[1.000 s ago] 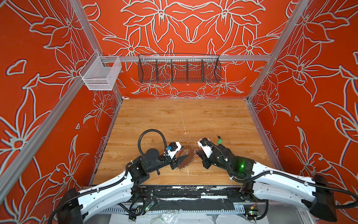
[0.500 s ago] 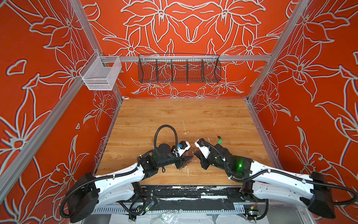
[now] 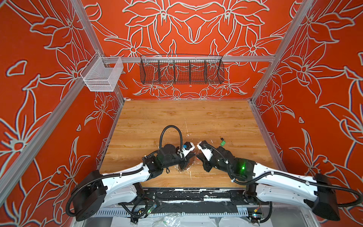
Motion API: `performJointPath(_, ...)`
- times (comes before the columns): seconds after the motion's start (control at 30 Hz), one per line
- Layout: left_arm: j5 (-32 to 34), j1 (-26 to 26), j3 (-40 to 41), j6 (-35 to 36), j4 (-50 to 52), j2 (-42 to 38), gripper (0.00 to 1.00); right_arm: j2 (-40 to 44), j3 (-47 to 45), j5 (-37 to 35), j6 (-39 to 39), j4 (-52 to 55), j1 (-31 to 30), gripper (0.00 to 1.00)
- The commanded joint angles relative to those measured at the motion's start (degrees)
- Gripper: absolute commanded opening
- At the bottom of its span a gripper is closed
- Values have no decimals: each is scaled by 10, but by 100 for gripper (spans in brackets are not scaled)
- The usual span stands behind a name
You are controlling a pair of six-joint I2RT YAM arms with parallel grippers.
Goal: Attach keys to a key ring
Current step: Insert the key into the keyring.
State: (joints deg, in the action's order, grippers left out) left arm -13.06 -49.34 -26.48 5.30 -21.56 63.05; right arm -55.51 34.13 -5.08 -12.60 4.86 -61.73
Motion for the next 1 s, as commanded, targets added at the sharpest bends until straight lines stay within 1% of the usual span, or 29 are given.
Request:
performJointPath(0.0,19,0,-11,1,-21,-6,0,0,11,6,0,-20,-4,0)
performJointPath(0.07,27,0,-10,0,-22,-12,0,-2,8,8,-3,-24,-4,0)
performJointPath(0.23,31,0,-6,1,-27,-26,0,0,-5,7,-11,-35,-4,22)
performJointPath(0.3,30,0,-6,1,-26,-32,0,3,-12,0,-14,-39,-4,26)
performJointPath(0.47,20,0,-4,5,-18,-50,0,11,-34,-12,-13,-49,-4,27)
performJointPath(0.6,13,0,2,6,-17,-60,0,23,-62,-39,-12,-69,-4,27)
performJointPath(0.63,13,0,4,6,-17,-60,0,27,-69,-37,-9,-76,-4,28)
performJointPath(0.67,13,0,5,6,-16,-77,0,30,-75,-28,-5,-85,-4,28)
performJointPath(0.73,11,0,5,6,-14,-84,0,35,-86,1,6,-110,-4,31)
performJointPath(0.8,9,0,5,6,-14,-87,0,35,-89,14,11,-125,-4,34)
performJointPath(0.97,2,0,6,5,-15,-93,0,10,-83,6,15,-151,-4,36)
